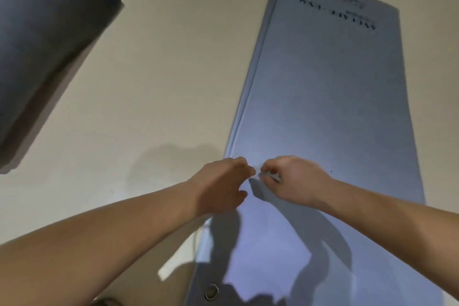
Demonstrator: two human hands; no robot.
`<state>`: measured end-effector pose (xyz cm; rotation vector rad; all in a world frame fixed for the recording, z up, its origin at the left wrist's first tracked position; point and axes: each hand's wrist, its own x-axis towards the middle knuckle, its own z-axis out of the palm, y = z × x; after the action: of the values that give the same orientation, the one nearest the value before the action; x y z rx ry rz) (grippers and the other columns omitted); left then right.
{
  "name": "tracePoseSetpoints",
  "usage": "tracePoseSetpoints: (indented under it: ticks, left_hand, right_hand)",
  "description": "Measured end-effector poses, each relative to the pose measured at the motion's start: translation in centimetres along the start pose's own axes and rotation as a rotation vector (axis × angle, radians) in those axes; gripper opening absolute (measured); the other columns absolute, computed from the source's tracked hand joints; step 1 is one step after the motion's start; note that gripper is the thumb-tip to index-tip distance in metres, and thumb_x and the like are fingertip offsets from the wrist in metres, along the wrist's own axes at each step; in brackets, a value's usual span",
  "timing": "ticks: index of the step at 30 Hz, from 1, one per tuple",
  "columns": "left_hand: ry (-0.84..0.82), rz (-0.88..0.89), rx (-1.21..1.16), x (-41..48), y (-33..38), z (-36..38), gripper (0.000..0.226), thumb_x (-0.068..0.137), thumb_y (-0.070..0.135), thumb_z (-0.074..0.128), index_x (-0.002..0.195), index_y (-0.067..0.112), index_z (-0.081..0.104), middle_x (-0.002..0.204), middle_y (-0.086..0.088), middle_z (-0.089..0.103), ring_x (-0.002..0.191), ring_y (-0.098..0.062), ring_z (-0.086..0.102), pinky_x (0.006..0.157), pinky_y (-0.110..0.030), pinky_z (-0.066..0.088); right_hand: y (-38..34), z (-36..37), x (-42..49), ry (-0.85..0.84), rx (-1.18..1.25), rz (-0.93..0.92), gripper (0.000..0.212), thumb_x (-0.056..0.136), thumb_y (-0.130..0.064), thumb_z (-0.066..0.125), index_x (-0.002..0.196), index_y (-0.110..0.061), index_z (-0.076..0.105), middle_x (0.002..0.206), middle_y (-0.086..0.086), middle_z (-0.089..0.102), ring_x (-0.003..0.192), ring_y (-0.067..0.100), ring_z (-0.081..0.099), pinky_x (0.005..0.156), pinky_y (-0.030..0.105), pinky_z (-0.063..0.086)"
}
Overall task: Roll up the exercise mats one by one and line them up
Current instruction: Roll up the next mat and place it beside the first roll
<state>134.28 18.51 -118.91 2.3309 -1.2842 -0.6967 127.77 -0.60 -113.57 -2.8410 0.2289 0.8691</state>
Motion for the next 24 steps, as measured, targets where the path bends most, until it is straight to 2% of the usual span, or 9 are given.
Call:
tracePoseSetpoints:
  ticks: [2,5,9,10,12,15,18,21,24]
  left_hand:
    - [-0.127,0.091,0.115,0.7,3.0,3.0,0.051,0.099,0.033,0.057,0.149,0.023,0.054,0.142,0.000,0.054,0.127,-0.025,0.058,0.100,-0.044,0.052]
    - [-0.280,0.293,0.293,-0.3,6.2,8.3,0.047,0.085,0.035,0.053,0.125,0.016,0.068,0.135,-0.009,0.062,0.116,-0.034,0.065,0.086,-0.044,0.058]
    - [-0.197,0.649,0.384,-3.8,7.5,15.7,0.032,0.088,0.035,0.060,0.109,0.013,0.071,0.137,-0.019,0.065,0.121,-0.040,0.066,0.094,-0.053,0.057]
    - [-0.230,0.663,0.444,-4.7,7.6,16.8,0.039,0.090,0.040,0.063,0.121,0.017,0.067,0.148,-0.020,0.056,0.135,-0.043,0.057,0.104,-0.064,0.050]
    - [-0.393,0.592,0.538,-6.7,7.7,18.4,0.087,0.083,0.058,0.071,0.156,0.023,0.039,0.172,-0.022,0.014,0.159,-0.046,0.013,0.118,-0.081,0.014]
    - [-0.587,0.499,0.568,-8.7,8.5,18.4,0.138,0.075,0.070,0.078,0.168,0.021,-0.012,0.169,-0.021,-0.033,0.153,-0.043,-0.037,0.113,-0.078,-0.021]
    - [-0.561,0.489,0.587,-9.3,9.5,18.5,0.139,0.078,0.067,0.078,0.166,0.017,-0.017,0.167,-0.024,-0.034,0.149,-0.048,-0.040,0.111,-0.081,-0.023]
    - [-0.533,0.487,0.639,-9.5,9.6,18.9,0.138,0.073,0.065,0.081,0.167,0.011,-0.005,0.167,-0.030,-0.028,0.150,-0.054,-0.034,0.107,-0.085,-0.021]
    - [-0.542,0.494,0.697,-9.2,9.5,18.9,0.135,0.070,0.062,0.084,0.166,0.008,0.006,0.169,-0.034,-0.015,0.155,-0.058,-0.015,0.106,-0.089,-0.017]
  right_hand:
    - [3.9,2.0,-4.3,-0.007,0.061,0.039,0.036,0.101,-0.053,0.047,0.126,-0.034,0.065,0.117,-0.010,0.070,0.109,0.016,0.063,0.084,0.033,0.052]
    - [8.5,6.1,-10.6,-0.051,0.142,0.081,0.034,0.101,-0.050,0.047,0.127,-0.035,0.064,0.108,-0.018,0.069,0.101,0.011,0.065,0.080,0.031,0.055]
    - [10.8,11.6,-17.0,-0.140,0.260,0.109,0.030,0.104,-0.044,0.048,0.132,-0.040,0.058,0.104,-0.025,0.064,0.097,0.006,0.062,0.073,0.022,0.048]
    - [10.9,13.0,-17.6,-0.138,0.265,0.106,0.037,0.103,-0.048,0.046,0.137,-0.039,0.055,0.111,-0.022,0.064,0.103,0.007,0.062,0.079,0.027,0.052]
    - [10.7,15.9,-18.5,-0.126,0.314,0.118,0.059,0.095,-0.062,0.032,0.145,-0.037,0.051,0.123,-0.018,0.061,0.115,0.013,0.061,0.090,0.037,0.054]
    - [10.7,20.2,-18.6,-0.057,0.250,0.051,0.062,0.095,-0.061,0.036,0.146,-0.031,0.053,0.144,-0.005,0.056,0.129,0.031,0.057,0.098,0.045,0.055]
    - [10.4,19.9,-17.1,-0.145,-0.032,0.005,0.058,0.102,-0.057,0.038,0.158,-0.042,0.029,0.173,0.011,0.015,0.154,0.049,0.023,0.107,0.060,0.045]
    - [11.2,20.6,-15.9,-0.244,-0.156,0.021,0.071,0.104,-0.067,0.027,0.154,-0.058,-0.022,0.160,0.000,-0.049,0.152,0.042,-0.034,0.118,0.067,0.017]
    - [11.8,20.5,-15.5,-0.273,-0.172,0.007,0.069,0.101,-0.072,0.021,0.147,-0.064,-0.031,0.152,-0.006,-0.058,0.147,0.036,-0.045,0.118,0.071,0.008]
